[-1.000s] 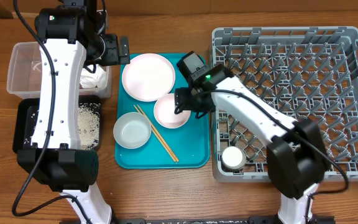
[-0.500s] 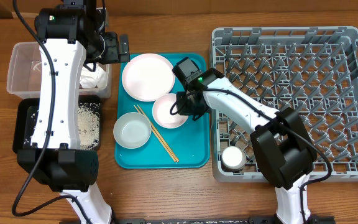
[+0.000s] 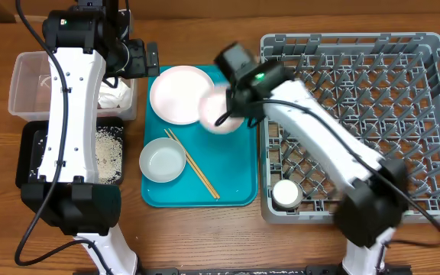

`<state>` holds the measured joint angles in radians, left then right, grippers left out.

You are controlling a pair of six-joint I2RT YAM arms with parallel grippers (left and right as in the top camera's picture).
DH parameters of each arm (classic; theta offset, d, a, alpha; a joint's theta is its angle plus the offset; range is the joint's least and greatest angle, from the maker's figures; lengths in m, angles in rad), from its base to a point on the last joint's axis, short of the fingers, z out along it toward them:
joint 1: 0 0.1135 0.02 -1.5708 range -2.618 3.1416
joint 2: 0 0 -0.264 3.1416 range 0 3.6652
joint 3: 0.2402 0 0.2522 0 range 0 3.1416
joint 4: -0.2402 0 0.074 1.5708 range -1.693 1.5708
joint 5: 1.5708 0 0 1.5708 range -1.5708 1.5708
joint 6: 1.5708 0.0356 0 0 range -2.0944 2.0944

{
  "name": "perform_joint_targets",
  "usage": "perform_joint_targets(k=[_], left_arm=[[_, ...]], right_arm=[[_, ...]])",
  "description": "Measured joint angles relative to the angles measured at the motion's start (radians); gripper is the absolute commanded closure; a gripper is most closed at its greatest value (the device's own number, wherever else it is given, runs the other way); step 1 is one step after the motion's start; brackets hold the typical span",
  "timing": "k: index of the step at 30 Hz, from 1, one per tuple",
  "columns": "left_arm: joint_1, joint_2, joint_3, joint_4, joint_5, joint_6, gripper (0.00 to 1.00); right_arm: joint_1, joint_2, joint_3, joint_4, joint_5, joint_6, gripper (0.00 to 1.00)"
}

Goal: Sort waste into correct bins and load items into the dishwasher
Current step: 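Grasp the pink bowl rim with the right gripper and lift, then lower the pink bowl into the rack's back-left corner and release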

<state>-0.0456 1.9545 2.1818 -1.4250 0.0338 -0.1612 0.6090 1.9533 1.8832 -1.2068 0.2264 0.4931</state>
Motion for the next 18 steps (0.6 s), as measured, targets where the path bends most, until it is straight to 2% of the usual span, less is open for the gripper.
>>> perform_joint_targets(k=[5,9,18], left_arm=[[0.0,0.0,0.0,0.0,0.0,0.0,0.0],[0.0,0.0,0.0,0.0,0.0,0.0,0.0],[0.0,0.0,0.0,0.0,0.001,0.0,0.0]], right_arm=[[-0.002,-0.15,0.08,0.02,0.372,0.0,0.96],[-0.035,-0.153,0.072,0.108,0.678,-0.031,0.96],[-0.157,0.067,0.037,0.422,0.896,-0.298,0.96]])
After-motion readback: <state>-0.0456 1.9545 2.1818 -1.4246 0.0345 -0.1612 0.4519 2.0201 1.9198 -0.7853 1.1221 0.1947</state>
